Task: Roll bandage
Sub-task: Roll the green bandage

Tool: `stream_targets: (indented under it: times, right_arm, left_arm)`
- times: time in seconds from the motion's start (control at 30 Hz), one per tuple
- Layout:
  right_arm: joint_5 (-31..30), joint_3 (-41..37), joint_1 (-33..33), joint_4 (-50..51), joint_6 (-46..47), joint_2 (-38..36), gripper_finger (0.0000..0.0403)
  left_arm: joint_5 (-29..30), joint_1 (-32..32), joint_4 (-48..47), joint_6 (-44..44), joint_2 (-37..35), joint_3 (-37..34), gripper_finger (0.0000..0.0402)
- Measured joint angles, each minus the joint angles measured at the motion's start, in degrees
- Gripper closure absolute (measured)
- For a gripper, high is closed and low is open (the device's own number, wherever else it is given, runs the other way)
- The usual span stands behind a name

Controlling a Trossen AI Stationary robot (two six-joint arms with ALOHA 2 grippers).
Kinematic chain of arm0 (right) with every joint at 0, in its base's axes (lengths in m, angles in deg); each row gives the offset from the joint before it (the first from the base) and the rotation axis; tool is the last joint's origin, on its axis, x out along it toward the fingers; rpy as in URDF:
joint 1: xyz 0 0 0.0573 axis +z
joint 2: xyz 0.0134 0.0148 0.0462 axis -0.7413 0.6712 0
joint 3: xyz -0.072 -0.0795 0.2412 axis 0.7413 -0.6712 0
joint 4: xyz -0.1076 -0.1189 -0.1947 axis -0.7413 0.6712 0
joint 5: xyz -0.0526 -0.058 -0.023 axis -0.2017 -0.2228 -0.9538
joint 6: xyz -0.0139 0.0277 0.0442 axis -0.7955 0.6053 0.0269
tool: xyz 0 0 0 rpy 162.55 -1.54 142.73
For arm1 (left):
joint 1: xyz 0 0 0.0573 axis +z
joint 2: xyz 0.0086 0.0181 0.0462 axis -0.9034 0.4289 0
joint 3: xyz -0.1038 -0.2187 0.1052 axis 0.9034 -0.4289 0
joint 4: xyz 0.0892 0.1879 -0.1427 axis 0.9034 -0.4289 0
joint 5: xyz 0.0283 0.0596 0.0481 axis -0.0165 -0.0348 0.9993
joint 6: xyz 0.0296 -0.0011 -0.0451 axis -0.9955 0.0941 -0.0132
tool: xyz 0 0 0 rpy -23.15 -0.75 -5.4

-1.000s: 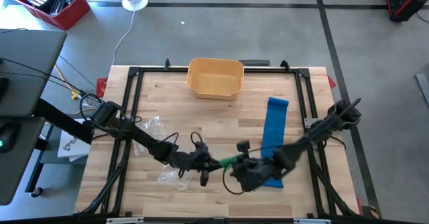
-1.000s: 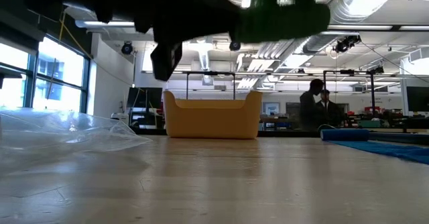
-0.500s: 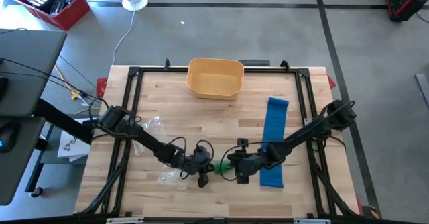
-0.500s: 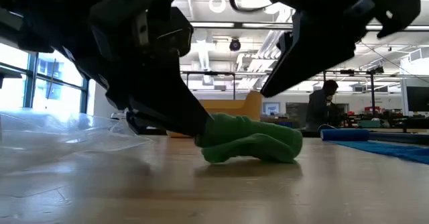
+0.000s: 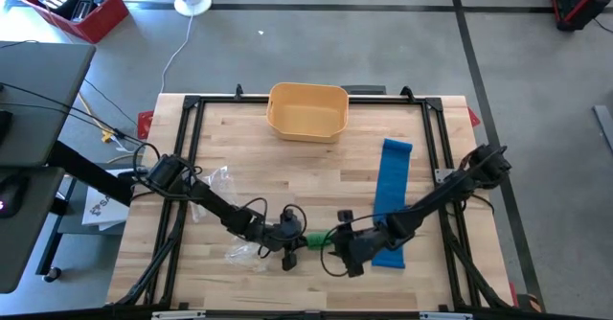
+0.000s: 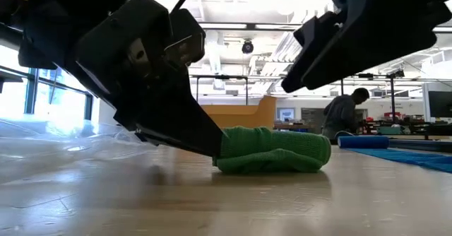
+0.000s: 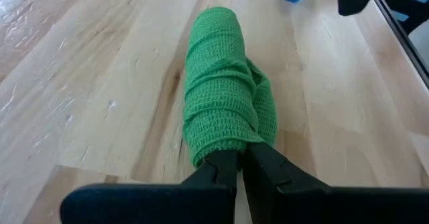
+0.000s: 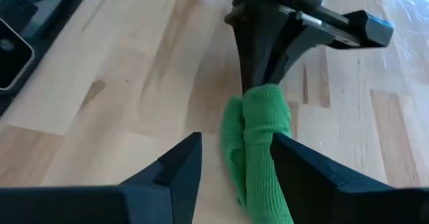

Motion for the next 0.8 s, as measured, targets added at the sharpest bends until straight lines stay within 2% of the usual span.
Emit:
stream_targets:
  times: [0.17, 0.3, 0.47, 0.63, 0.73, 0.8]
  right_arm:
    - [-8.29, 0.00, 1.43, -0.17, 9.09, 0.00, 0.0240]
    - [-10.08, 0.00, 2.41, -0.19, 9.85, 0.00, 0.0241]
    - [-10.09, 0.00, 2.59, -0.22, 10.62, 0.00, 0.0241]
    - [-10.11, 0.00, 2.61, -0.22, 9.58, 0.01, 0.0241]
    - [-10.27, 0.00, 3.36, -0.22, 9.31, 0.01, 0.0241]
    - [-12.40, 0.00, 4.49, -0.19, 9.42, 0.00, 0.0241]
  left_arm:
    - [-0.36, 0.02, -0.21, 0.62, 0.00, 0.00, 0.0396]
    - [-0.22, 0.24, -0.33, 3.49, -0.02, 0.00, 0.0388]
    - [-1.09, 0.89, -0.45, 3.65, -0.02, 0.00, 0.0333]
    - [-7.12, 3.01, -0.22, 3.96, -0.30, 0.00, 0.0264]
    - [-10.52, 4.36, -3.55, 3.51, -2.06, 0.00, 0.0233]
    - [-10.67, 4.82, -7.76, 3.00, -4.07, 0.00, 0.0225]
